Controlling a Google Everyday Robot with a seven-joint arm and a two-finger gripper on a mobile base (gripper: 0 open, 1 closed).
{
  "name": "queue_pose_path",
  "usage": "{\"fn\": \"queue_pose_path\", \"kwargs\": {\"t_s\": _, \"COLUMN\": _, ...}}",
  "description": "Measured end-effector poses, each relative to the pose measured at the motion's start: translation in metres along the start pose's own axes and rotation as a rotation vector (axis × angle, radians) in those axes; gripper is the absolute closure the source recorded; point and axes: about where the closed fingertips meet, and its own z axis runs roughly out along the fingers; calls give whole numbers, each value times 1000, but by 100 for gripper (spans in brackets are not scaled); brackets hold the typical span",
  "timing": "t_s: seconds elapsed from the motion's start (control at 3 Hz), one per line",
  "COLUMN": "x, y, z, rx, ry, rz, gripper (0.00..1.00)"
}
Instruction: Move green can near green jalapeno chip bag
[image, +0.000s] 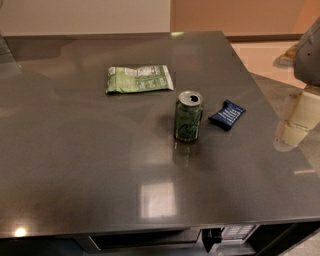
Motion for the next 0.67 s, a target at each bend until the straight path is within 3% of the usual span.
{"fn": "queue_pose_path", "kwargs": {"t_s": 0.67, "x": -15, "y": -9, "z": 18, "rx": -24, "ry": -29, "rz": -1, "gripper": 0}}
